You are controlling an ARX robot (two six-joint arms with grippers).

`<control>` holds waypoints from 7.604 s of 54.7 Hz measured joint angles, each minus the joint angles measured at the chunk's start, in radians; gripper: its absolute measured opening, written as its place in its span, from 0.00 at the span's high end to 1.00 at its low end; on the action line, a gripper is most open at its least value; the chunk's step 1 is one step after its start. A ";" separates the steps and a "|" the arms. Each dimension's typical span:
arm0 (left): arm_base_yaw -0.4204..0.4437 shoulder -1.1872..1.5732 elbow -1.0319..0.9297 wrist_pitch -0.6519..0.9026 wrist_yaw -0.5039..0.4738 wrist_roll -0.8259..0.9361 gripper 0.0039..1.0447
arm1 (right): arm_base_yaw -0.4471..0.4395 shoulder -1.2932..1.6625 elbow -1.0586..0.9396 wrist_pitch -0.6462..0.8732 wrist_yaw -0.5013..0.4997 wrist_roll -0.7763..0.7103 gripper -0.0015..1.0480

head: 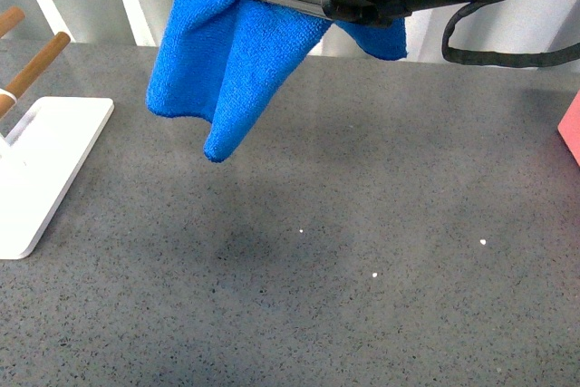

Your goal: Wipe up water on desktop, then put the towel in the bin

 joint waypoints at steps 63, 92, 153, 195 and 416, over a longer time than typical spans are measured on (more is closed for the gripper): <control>0.000 -0.231 0.000 -0.238 0.000 0.000 0.11 | -0.230 0.274 0.057 -0.594 0.423 -0.158 0.95; 0.000 -0.232 0.000 -0.238 0.000 0.002 0.06 | -0.045 0.594 0.646 -0.792 0.505 -0.122 0.95; 0.000 -0.232 0.000 -0.238 0.000 0.002 0.06 | -0.231 -0.090 0.626 -1.199 0.910 -0.092 0.95; 0.000 -0.232 0.000 -0.238 0.000 0.002 0.06 | -0.594 -0.122 0.471 -1.308 0.963 -0.304 0.95; 0.000 -0.234 0.000 -0.238 0.001 0.003 0.06 | -0.410 -1.768 -0.946 -0.385 0.644 -0.190 0.97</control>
